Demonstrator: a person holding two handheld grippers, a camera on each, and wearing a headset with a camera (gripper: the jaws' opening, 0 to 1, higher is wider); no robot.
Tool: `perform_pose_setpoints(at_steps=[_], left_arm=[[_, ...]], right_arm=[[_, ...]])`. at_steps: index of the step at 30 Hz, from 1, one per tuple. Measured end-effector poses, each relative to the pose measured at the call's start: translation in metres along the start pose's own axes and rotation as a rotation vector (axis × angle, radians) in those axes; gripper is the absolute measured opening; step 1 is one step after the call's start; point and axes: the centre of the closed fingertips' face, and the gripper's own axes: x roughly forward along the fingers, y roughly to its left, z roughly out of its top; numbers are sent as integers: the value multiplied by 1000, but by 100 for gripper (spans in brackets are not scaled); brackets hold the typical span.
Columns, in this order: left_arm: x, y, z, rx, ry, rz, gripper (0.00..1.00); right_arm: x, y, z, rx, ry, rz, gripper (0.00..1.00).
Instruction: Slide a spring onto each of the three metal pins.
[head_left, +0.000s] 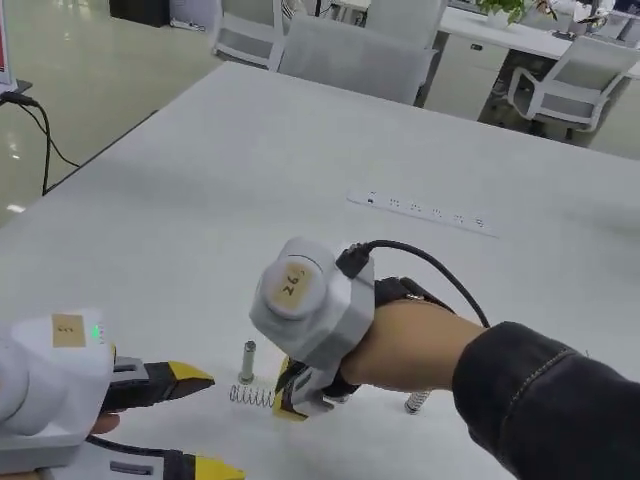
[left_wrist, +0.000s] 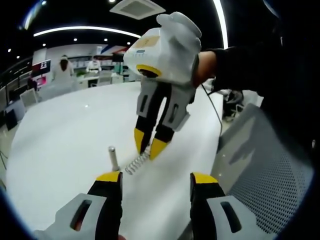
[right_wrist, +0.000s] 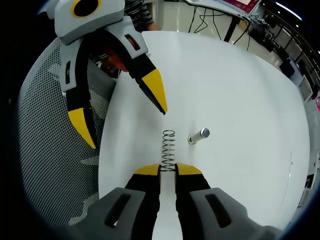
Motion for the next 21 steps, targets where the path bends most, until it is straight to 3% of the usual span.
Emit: perform_pose_setpoints(at_steps=[9,21], left_arm=[[2,-3,2,16,2,-20,48],[9,-5,14,54,-8,-59,46]], right_arm=[[-19,8,0,-5,-21,-9,7],[-36,16,-3,-15,-28,-20,7]])
